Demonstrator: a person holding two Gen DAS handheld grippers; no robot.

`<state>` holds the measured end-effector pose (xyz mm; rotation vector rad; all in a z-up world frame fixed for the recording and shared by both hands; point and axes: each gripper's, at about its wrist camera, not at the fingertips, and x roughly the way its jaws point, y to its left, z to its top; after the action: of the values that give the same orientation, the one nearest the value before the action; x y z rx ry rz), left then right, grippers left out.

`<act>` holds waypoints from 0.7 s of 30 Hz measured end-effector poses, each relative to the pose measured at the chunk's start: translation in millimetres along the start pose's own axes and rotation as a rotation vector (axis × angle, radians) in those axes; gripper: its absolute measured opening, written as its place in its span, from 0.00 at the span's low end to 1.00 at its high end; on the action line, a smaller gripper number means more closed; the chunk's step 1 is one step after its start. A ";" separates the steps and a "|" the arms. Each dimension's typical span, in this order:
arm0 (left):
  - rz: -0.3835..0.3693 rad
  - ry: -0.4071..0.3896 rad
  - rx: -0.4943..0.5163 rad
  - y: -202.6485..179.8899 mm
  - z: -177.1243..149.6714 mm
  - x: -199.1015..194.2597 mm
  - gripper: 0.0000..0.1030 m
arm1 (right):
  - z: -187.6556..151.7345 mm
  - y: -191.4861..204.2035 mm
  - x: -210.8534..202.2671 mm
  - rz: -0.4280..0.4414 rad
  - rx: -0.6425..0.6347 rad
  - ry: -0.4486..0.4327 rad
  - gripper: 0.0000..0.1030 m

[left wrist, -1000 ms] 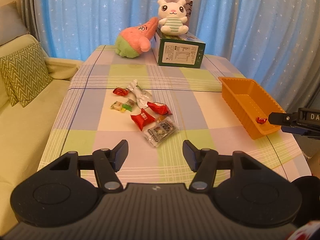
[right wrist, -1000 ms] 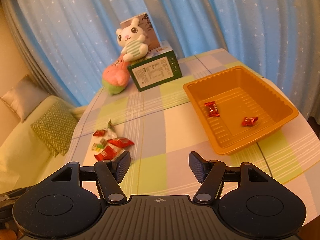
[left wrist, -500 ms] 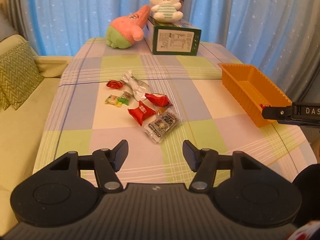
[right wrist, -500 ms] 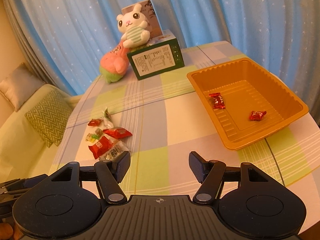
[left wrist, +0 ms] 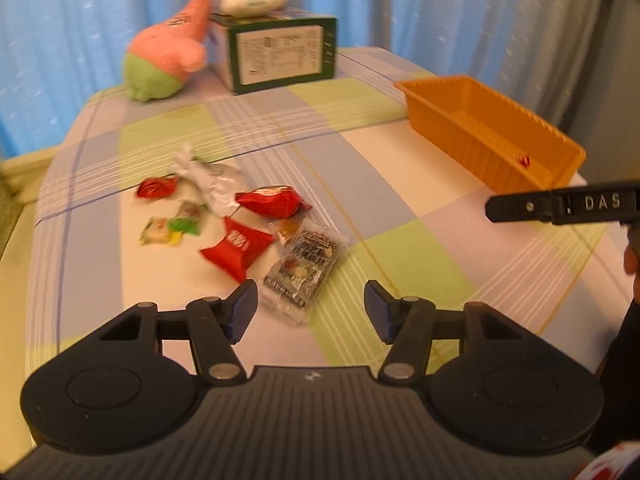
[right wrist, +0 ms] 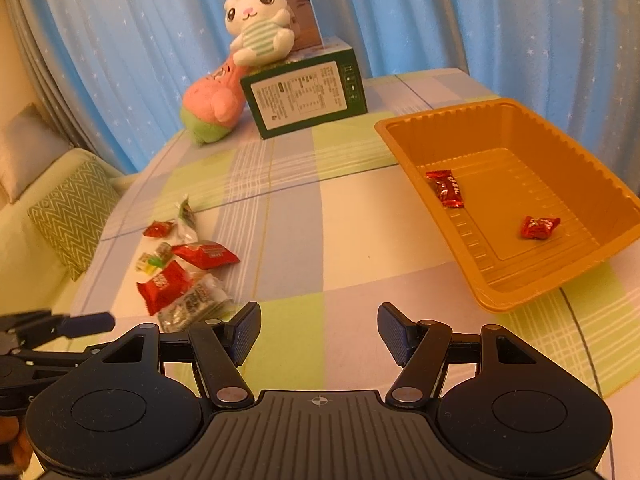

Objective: Organize snacks
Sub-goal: 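Grasp the clear snack packet with the left tool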

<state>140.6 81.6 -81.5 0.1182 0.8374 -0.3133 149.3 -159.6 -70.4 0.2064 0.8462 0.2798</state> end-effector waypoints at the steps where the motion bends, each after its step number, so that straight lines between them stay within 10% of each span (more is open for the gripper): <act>1: -0.006 0.002 0.023 0.1 0.6 6.0 0.54 | 0.1 -0.4 4.3 0.000 -0.004 0.003 0.63; 21: -0.058 0.079 0.151 8.5 6.3 69.4 0.36 | -1.6 1.3 48.8 -0.005 -0.030 0.055 0.63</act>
<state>191.2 72.5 -129.3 0.2483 0.8960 -0.4288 178.6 -142.5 -105.6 0.1694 0.8968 0.2941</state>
